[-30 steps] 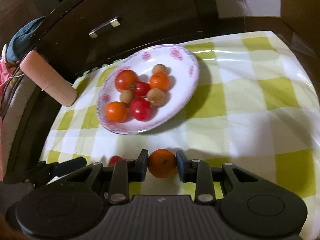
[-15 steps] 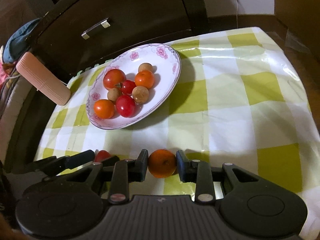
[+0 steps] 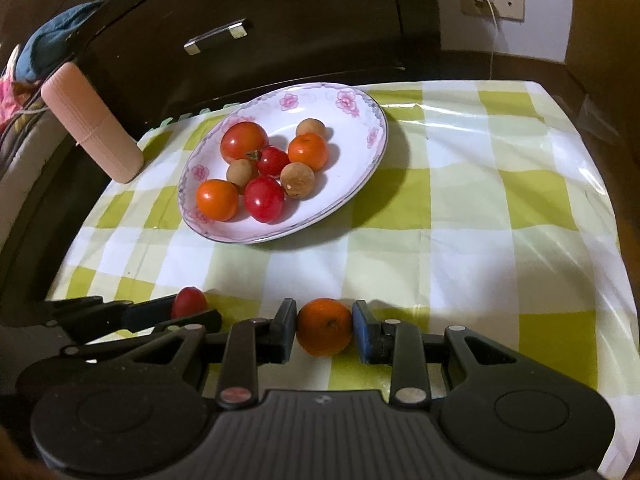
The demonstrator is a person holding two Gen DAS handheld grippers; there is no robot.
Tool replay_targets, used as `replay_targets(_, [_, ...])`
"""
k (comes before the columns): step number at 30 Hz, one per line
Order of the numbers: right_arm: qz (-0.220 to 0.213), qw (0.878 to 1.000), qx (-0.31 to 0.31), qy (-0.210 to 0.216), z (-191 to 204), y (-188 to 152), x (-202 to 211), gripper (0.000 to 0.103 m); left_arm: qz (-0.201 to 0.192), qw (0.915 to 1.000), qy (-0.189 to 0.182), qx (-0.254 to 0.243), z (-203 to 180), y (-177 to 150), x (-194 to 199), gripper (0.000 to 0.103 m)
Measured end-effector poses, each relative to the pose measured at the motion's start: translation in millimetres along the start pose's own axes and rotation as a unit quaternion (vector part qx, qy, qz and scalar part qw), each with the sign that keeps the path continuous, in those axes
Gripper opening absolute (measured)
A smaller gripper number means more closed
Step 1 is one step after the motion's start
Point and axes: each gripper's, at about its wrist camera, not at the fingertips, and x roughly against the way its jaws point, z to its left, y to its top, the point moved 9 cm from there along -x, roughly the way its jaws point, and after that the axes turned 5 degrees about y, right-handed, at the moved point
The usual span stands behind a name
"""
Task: Organize fruits
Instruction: 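Grasp the orange tangerine with the right tool while the left tool approaches the red tomato, then grasp the red tomato with the left tool while the right tool holds the tangerine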
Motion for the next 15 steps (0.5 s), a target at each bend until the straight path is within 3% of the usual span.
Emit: replay_targets(15, [0.005,1.0,0.019,-0.007,3.8,-2.8,-4.1,0.032,-0.003,1.0,-0.006,-0.006,-3.5,-0.6,-0.5,0.046])
